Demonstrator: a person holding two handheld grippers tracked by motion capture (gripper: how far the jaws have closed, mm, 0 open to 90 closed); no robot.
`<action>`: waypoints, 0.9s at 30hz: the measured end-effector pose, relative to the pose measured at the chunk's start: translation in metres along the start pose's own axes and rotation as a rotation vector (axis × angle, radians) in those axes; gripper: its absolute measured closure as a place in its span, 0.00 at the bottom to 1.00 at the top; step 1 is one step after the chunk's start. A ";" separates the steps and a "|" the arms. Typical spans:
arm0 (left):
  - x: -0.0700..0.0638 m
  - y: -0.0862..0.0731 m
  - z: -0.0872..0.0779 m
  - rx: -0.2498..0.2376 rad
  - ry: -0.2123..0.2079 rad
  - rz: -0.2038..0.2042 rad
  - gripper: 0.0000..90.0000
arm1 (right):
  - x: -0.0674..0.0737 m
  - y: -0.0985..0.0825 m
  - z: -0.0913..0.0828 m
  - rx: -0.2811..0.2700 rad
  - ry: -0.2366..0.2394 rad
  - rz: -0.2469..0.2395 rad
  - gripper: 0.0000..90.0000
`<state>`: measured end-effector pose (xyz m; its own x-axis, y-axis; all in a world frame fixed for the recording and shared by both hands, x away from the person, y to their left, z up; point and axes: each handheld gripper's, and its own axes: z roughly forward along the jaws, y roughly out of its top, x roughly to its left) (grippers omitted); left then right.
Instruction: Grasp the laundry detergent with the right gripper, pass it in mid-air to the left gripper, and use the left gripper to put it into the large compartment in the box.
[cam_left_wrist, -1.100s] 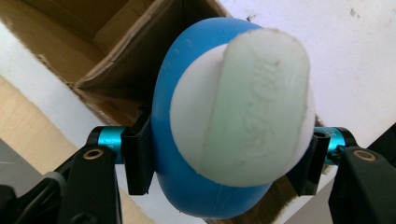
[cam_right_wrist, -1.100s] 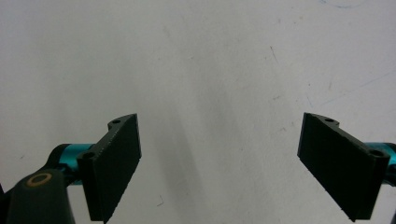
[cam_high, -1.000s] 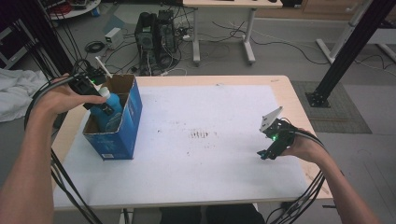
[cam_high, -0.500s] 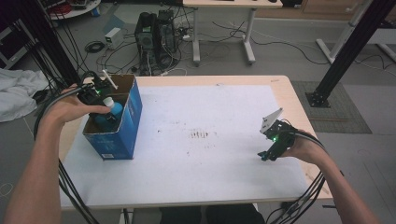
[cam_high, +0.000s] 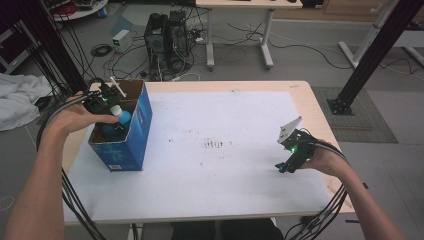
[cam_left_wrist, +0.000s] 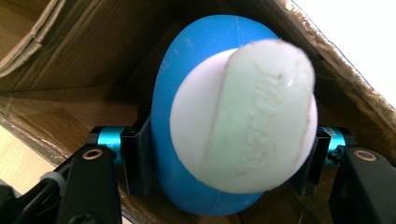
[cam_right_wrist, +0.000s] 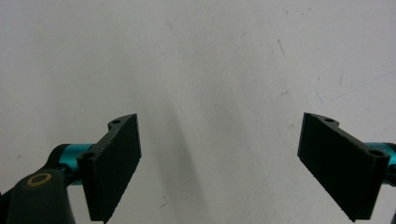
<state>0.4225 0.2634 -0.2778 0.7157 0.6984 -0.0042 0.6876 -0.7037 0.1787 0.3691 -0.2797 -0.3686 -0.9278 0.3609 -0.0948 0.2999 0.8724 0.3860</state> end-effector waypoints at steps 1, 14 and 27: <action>0.000 0.000 0.000 0.003 0.002 0.001 0.41 | 0.000 0.000 0.000 -0.002 -0.001 -0.002 0.14; 0.000 0.001 -0.002 0.006 0.026 -0.018 0.40 | 0.001 0.000 0.000 0.004 0.003 0.000 0.14; 0.000 0.003 -0.007 0.009 0.035 -0.021 0.34 | 0.002 0.001 0.000 0.004 0.001 0.003 0.14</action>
<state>0.4233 0.2621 -0.2700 0.6964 0.7172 0.0261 0.7039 -0.6896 0.1700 0.3673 -0.2783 -0.3689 -0.9270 0.3633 -0.0931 0.3035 0.8727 0.3825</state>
